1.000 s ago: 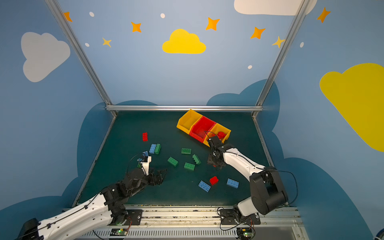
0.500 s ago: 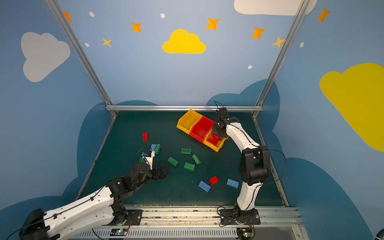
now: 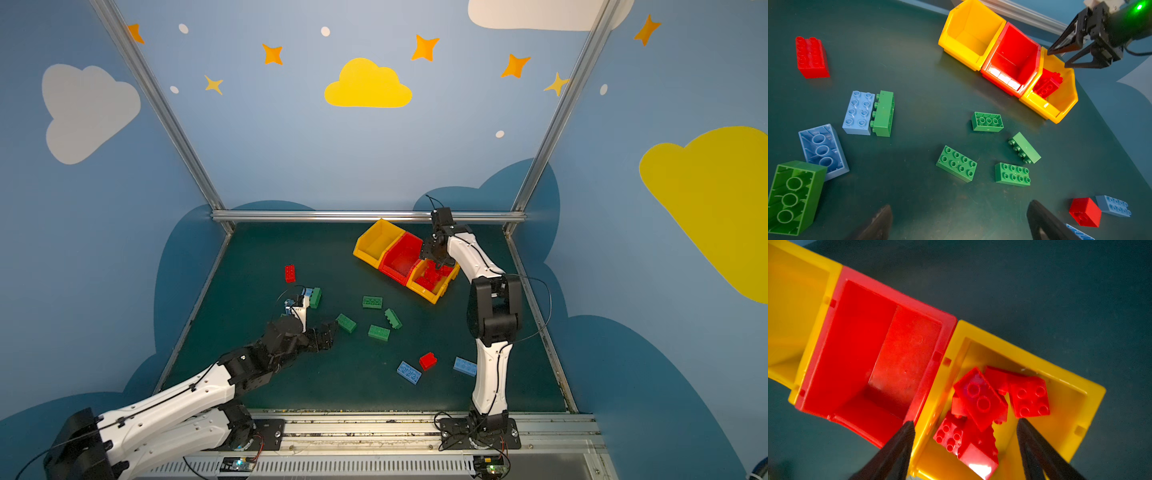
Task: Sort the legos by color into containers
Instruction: 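Move the right gripper down to the last red brick near the blue bricks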
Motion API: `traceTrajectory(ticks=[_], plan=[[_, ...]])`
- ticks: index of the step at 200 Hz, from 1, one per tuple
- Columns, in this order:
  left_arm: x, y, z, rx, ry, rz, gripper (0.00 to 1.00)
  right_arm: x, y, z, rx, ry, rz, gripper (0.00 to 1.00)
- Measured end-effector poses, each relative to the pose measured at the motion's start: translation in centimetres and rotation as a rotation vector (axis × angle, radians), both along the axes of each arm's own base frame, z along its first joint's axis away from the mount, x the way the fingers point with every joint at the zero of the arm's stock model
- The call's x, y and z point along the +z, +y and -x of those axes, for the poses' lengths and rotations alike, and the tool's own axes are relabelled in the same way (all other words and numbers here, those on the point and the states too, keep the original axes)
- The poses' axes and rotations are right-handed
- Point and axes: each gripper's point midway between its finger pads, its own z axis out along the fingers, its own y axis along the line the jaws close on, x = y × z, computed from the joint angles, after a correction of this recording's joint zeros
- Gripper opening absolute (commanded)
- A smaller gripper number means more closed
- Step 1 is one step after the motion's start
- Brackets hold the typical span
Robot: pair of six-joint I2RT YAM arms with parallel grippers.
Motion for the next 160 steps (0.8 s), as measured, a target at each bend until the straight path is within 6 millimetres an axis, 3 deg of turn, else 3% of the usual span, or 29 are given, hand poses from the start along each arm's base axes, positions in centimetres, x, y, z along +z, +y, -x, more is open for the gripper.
traceTrajectory(ticks=[29, 58, 85, 117, 136, 160], plan=[[1.1, 0.2, 0.5, -0.009, -0.029, 0.045, 1.0, 1.5, 0.4, 3.5, 0.021, -0.002, -0.002, 0.76], [0.7, 0.4, 1.6, -0.031, -0.021, 0.085, 1.0, 2.1, 2.0, 10.0, 0.08, 0.001, 0.001, 0.76], [-0.6, 0.3, 2.8, -0.073, 0.011, 0.111, 1.0, -0.7, 3.3, 17.0, 0.141, 0.081, 0.005, 0.76], [-2.4, -0.3, 4.0, -0.123, 0.072, 0.135, 1.0, -5.7, 2.3, 24.4, 0.149, 0.219, 0.041, 0.76], [-2.9, -1.0, 4.4, -0.143, 0.093, 0.158, 1.0, -6.7, 1.6, 27.3, 0.143, 0.252, 0.052, 0.76], [-3.2, -2.2, 4.9, -0.178, 0.111, 0.174, 1.0, -6.4, 1.2, 29.0, 0.124, 0.229, 0.024, 0.75]])
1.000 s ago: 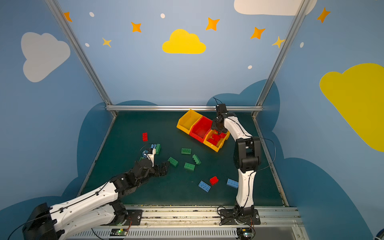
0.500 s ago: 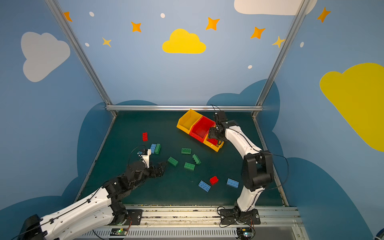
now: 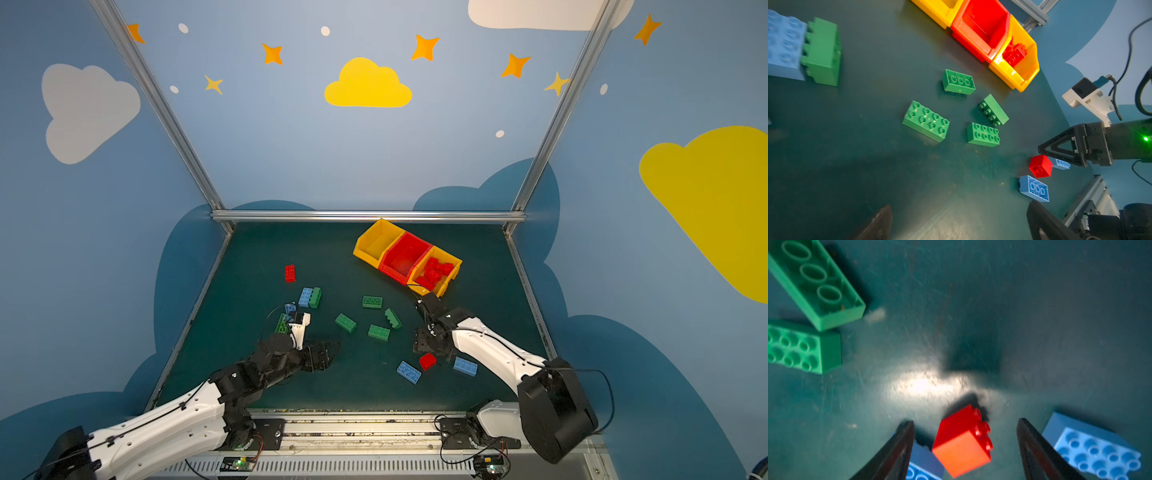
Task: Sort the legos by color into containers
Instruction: 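Move the right gripper down to the last red brick near the blue bricks, then lift the red brick with the right gripper toward the yellow bin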
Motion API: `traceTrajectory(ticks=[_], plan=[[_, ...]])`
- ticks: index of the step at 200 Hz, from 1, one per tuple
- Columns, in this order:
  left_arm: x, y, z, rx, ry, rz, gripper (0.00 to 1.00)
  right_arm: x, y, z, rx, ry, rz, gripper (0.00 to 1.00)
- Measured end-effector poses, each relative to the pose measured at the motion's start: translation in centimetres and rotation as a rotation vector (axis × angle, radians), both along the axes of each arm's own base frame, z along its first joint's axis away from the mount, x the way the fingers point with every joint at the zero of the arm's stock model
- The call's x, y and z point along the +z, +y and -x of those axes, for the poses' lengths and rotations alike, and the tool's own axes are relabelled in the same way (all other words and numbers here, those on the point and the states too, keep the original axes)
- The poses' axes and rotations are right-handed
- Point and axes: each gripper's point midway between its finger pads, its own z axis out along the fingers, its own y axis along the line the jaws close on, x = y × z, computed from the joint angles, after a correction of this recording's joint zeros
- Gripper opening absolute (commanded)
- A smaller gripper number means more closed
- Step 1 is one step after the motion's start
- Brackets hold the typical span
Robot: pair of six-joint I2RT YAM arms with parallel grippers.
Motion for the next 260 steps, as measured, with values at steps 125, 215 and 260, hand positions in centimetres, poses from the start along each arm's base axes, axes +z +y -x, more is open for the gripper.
traceTrajectory(ticks=[125, 215, 260], plan=[[-0.7, -3.2, 0.7, -0.076, 0.009, -0.041, 1.0, -1.4, -0.8, 2.7, -0.181, 0.016, -0.08, 0.74], [-1.1, -2.6, 0.4, -0.061, -0.01, -0.089, 1.0, -2.4, 0.1, 2.2, -0.276, 0.05, -0.12, 0.58], [-0.8, -2.2, 0.2, -0.05, -0.031, -0.099, 1.0, -3.1, 0.1, 2.4, -0.292, 0.078, -0.106, 0.41]])
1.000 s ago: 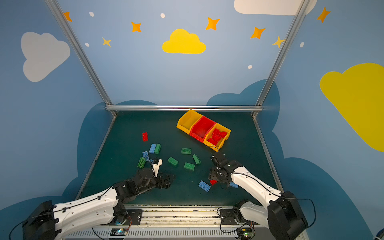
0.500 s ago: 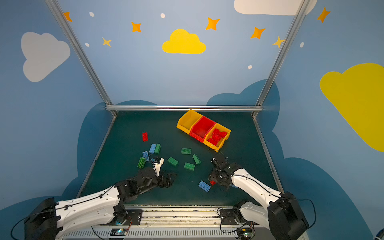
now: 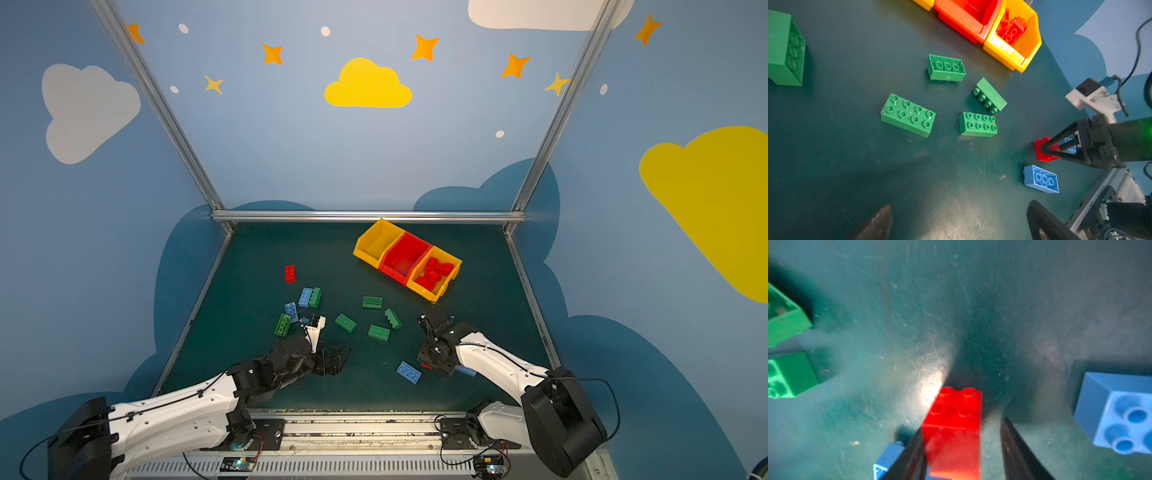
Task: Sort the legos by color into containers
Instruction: 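Lift the red brick with the right gripper toward the yellow bin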
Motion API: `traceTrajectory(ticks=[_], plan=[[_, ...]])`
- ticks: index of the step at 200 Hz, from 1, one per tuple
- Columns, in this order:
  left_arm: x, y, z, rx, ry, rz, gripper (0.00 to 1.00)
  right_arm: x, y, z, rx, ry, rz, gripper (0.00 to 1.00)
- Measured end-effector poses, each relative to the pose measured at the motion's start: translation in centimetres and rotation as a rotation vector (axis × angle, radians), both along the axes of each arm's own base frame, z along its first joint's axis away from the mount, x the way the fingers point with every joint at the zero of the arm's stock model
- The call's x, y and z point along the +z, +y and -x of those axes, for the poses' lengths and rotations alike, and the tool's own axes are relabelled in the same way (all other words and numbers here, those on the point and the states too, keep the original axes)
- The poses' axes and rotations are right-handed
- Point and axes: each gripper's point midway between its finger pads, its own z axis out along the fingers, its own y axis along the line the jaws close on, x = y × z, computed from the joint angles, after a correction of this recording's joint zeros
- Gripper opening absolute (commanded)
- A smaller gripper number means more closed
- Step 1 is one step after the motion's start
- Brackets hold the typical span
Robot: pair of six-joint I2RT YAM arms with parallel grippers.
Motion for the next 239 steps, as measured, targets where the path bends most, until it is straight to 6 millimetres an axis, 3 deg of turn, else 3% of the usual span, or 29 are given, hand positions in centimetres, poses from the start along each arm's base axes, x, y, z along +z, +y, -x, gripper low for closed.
traceTrajectory(ticks=[52, 80, 123, 147, 167, 196, 225, 239], plan=[[0.7, 0.4, -0.2, 0.014, -0.024, 0.006, 1.0, -0.2, 0.5, -0.5, 0.011, 0.019, 0.008, 0.27], [0.9, 0.7, -0.2, 0.024, -0.031, 0.003, 1.0, 2.0, 1.0, -2.3, 0.04, -0.038, 0.018, 0.27], [0.6, 1.9, -0.7, 0.066, -0.035, -0.03, 1.0, 10.2, 1.8, -10.4, 0.049, -0.268, -0.006, 0.27], [1.0, 2.4, -1.5, 0.095, -0.034, -0.047, 1.0, 12.8, 1.1, -15.6, 0.023, -0.34, -0.002, 0.27], [1.9, 2.5, -2.3, 0.12, -0.041, -0.047, 1.0, 13.3, 0.6, -19.8, 0.014, -0.362, 0.015, 0.27], [2.5, 2.9, -3.5, 0.161, -0.04, -0.055, 1.0, 12.4, 0.0, -25.4, 0.017, -0.364, 0.037, 0.28], [2.3, 3.5, -4.6, 0.199, -0.02, -0.082, 1.0, 10.5, -0.6, -29.3, 0.011, -0.345, 0.046, 0.3], [2.4, 3.8, -5.1, 0.215, -0.012, -0.093, 1.0, 9.4, -0.9, -30.5, 0.009, -0.329, 0.046, 0.37]])
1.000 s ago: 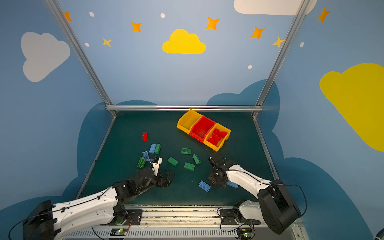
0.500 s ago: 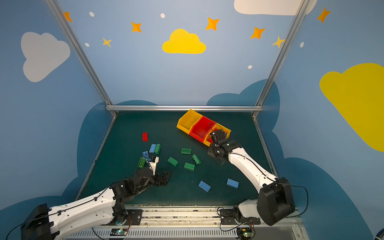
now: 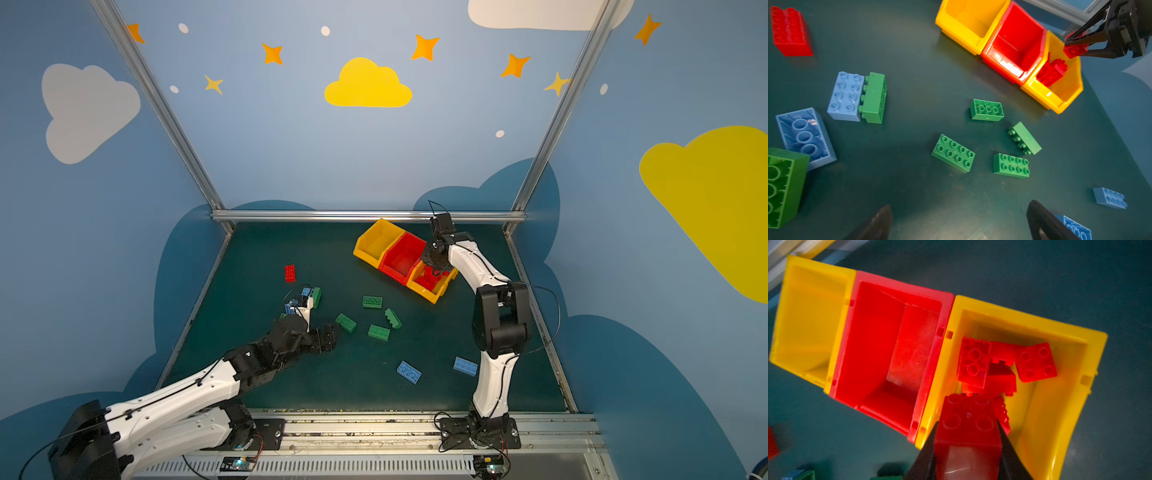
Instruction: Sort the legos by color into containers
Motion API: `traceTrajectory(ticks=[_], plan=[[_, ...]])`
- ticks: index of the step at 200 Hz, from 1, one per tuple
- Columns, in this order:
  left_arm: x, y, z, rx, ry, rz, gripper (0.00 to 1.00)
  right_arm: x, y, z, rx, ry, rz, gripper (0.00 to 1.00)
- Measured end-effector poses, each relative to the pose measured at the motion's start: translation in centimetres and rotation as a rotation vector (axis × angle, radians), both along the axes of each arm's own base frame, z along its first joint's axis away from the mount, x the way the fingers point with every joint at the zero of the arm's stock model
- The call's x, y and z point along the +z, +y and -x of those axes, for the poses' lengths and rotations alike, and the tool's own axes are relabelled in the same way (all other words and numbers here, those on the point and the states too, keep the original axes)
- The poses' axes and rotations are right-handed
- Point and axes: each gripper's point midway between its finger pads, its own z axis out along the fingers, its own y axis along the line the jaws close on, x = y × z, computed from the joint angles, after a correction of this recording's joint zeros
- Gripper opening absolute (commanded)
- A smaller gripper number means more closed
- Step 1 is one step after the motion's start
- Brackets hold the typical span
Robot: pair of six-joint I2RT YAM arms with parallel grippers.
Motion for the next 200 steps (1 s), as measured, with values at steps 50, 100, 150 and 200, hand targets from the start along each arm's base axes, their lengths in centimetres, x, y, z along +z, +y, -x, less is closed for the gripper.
traceTrajectory(ticks=[50, 100, 150, 200], plan=[[0.0, 0.3, -1.1, 0.028, 0.026, -0.012, 1.0, -1.0, -0.1, -1.2, 0.033, 0.019, -0.006, 0.77], [-0.2, 0.1, -0.6, 0.019, 0.057, 0.017, 1.0, 0.9, 2.2, 3.8, 0.138, 0.003, 0.02, 0.77], [-1.0, 0.2, 1.3, -0.012, 0.094, 0.085, 1.0, 0.8, 8.3, 12.5, 0.378, -0.003, -0.034, 0.75], [-2.0, 1.8, 3.5, 0.004, 0.106, 0.139, 1.0, -5.2, 11.2, 17.7, 0.518, 0.145, -0.003, 0.73]])
